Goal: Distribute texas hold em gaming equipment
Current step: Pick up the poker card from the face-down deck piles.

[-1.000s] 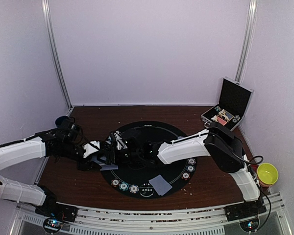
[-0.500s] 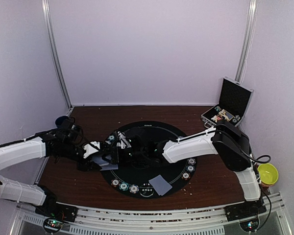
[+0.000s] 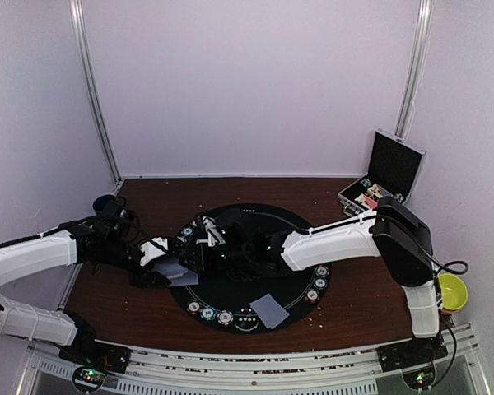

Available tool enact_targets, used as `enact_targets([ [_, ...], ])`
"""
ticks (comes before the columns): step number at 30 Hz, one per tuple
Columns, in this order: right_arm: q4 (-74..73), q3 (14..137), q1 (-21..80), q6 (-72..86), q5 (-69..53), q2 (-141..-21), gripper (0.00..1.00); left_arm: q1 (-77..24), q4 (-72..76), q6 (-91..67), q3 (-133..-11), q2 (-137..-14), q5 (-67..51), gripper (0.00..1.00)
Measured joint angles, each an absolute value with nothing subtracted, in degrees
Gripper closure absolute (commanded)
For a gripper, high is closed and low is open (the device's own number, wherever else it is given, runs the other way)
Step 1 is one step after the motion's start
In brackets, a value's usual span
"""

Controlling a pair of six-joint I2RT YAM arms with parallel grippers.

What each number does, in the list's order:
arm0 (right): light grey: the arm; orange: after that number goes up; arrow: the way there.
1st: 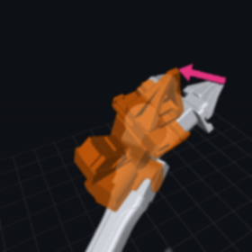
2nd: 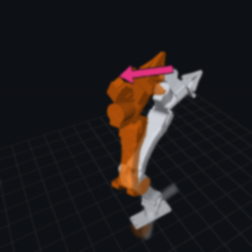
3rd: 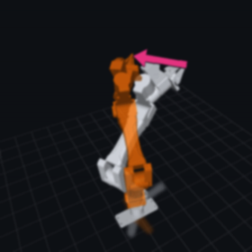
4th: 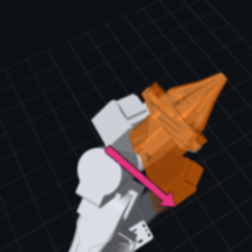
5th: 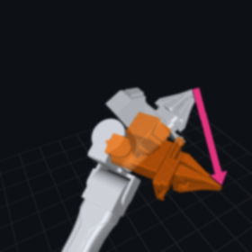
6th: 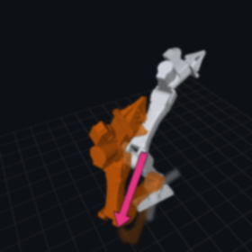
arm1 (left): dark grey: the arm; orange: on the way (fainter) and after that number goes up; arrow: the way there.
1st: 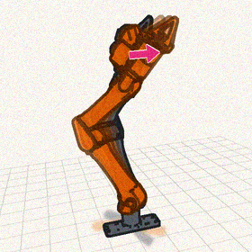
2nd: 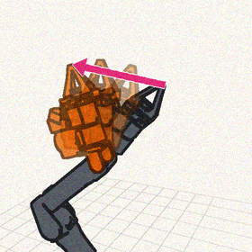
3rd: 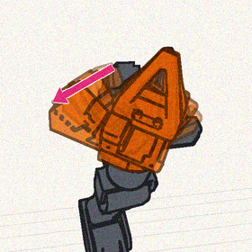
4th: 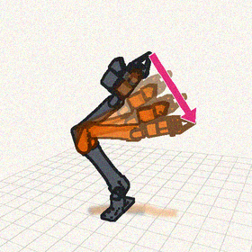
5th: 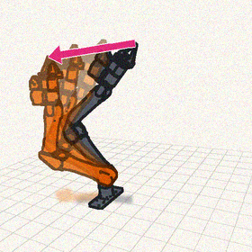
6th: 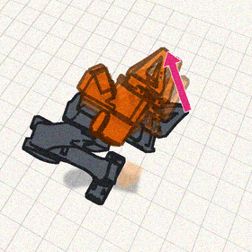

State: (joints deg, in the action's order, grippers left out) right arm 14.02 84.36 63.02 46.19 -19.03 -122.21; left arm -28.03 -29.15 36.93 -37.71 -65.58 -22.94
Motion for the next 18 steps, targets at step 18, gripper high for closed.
enact_targets([
  [18, 14.83, 80.44, 63.66, 45.56, -18.83, -117.47, 1.00, -28.14, -28.64, 36.93, -37.71, -65.58, -24.10, 0.46],
])
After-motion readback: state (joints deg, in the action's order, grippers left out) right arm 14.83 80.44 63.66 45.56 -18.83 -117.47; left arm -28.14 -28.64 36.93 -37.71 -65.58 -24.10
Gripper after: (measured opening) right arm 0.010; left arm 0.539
